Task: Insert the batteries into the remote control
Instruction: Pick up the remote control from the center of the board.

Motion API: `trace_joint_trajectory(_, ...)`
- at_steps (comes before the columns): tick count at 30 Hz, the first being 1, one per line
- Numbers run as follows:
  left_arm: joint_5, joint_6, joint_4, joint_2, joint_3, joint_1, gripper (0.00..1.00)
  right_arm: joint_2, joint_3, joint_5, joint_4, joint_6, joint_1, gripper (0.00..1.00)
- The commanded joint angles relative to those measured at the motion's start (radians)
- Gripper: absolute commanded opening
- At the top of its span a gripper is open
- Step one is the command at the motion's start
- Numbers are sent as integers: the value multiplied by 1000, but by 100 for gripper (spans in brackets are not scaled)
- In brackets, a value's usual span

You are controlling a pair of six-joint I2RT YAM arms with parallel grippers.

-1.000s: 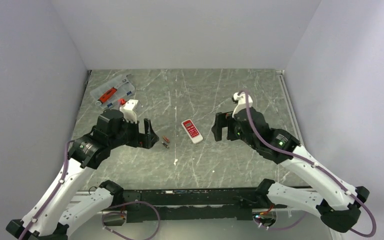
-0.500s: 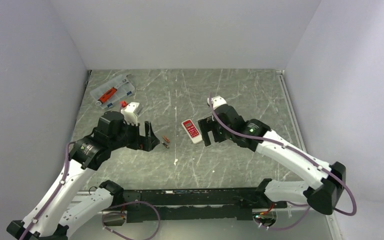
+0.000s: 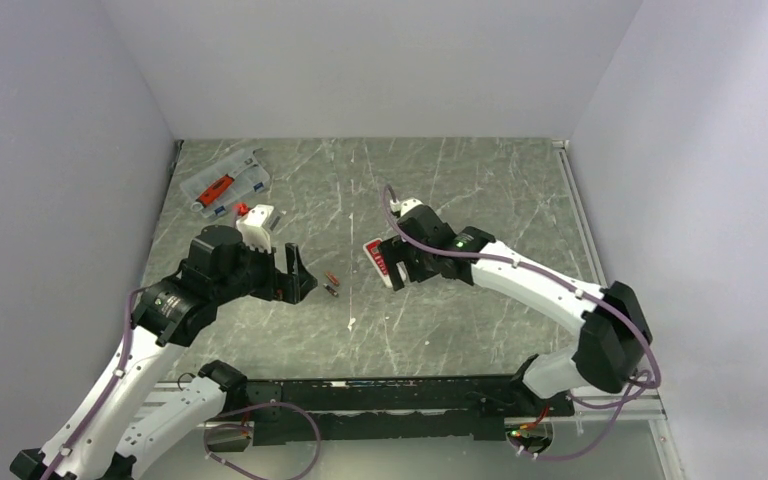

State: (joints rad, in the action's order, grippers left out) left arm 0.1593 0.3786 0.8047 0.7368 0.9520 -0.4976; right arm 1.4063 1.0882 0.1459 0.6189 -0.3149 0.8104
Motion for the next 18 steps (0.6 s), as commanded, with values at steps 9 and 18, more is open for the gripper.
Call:
trace_joint_trajectory(9, -30, -9, -26, -24, -1, 20, 99, 205, 122, -41, -110, -24, -38, 93)
trace_joint_trajectory(18, -41, -6, -23, -26, -1, 30, 99, 370, 244, -58, -88, -7, -48, 91)
